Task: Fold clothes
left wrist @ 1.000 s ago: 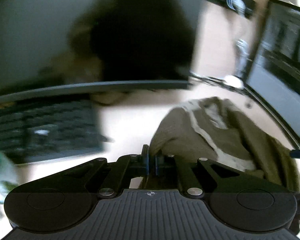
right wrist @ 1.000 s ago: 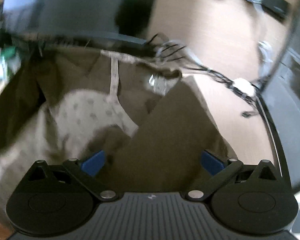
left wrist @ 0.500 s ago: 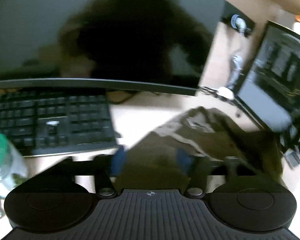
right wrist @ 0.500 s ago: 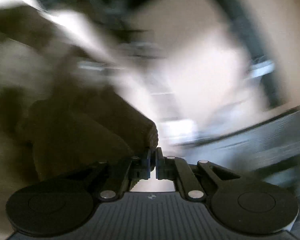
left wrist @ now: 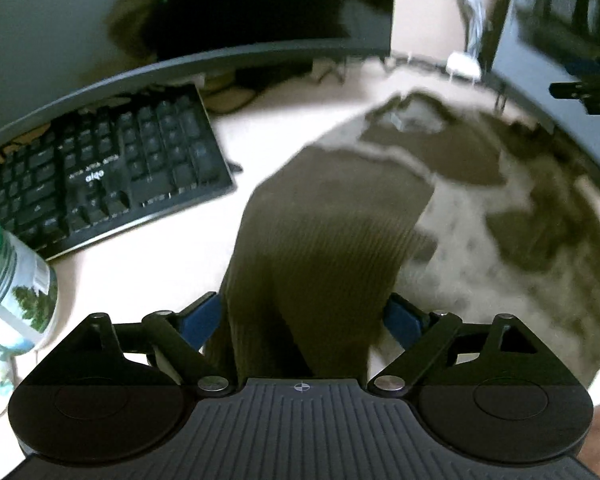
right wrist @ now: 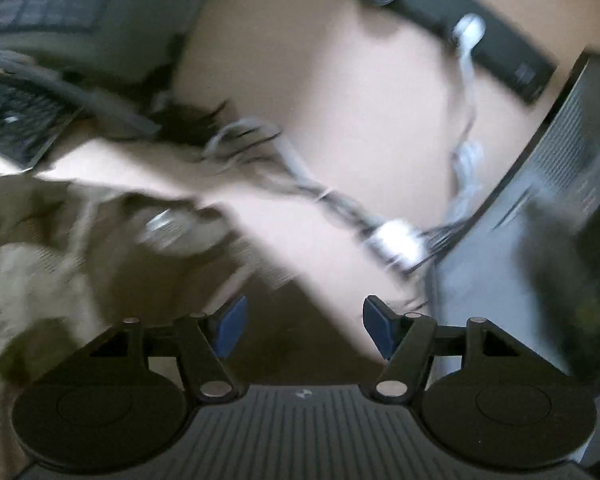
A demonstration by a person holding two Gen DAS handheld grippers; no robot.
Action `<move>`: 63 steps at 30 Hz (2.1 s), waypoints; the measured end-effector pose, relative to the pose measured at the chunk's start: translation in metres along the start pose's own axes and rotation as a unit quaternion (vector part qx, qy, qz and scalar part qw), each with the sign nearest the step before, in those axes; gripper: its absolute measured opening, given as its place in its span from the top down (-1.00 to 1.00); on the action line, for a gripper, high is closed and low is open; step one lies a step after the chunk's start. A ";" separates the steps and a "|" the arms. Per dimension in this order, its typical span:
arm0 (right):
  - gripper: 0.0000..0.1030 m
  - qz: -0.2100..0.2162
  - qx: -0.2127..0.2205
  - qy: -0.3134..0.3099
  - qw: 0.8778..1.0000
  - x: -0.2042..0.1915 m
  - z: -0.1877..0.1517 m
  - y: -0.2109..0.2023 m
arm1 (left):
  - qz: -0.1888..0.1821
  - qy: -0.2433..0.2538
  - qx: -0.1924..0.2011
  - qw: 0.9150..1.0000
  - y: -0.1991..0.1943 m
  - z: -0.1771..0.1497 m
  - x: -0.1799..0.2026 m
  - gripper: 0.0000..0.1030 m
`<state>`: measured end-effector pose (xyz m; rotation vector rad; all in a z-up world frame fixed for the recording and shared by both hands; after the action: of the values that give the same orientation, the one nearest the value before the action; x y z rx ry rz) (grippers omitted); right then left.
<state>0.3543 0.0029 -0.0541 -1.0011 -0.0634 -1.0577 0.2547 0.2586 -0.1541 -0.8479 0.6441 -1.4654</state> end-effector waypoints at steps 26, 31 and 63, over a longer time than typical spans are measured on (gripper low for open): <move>-0.02 0.157 0.099 0.010 0.983 -0.092 0.043 -0.018 | -0.171 -0.180 0.064 0.967 -0.135 0.040 -0.038 -0.68; -0.02 0.260 0.117 0.032 0.958 -0.138 0.112 0.024 | -0.216 -0.173 0.017 0.961 -0.103 0.016 0.023 -0.81; 0.93 0.237 0.082 -0.008 0.968 -0.205 0.141 0.085 | -0.191 -0.262 -0.071 0.943 -0.033 -0.053 0.029 -0.83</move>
<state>0.3657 0.2550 -0.1275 -0.8187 0.0719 -0.5959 0.1934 0.2277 -0.1539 -1.4740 0.1853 -1.4517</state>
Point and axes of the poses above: each gripper's, at about its wrist camera, not at the fingertips, and y roughly the way its jaws point, x to its right, z to its top, the point moved 10 cm from there along y, roughly the way its jaws point, and after that the axes turned 15 degrees about -y, right-handed, at the moved point
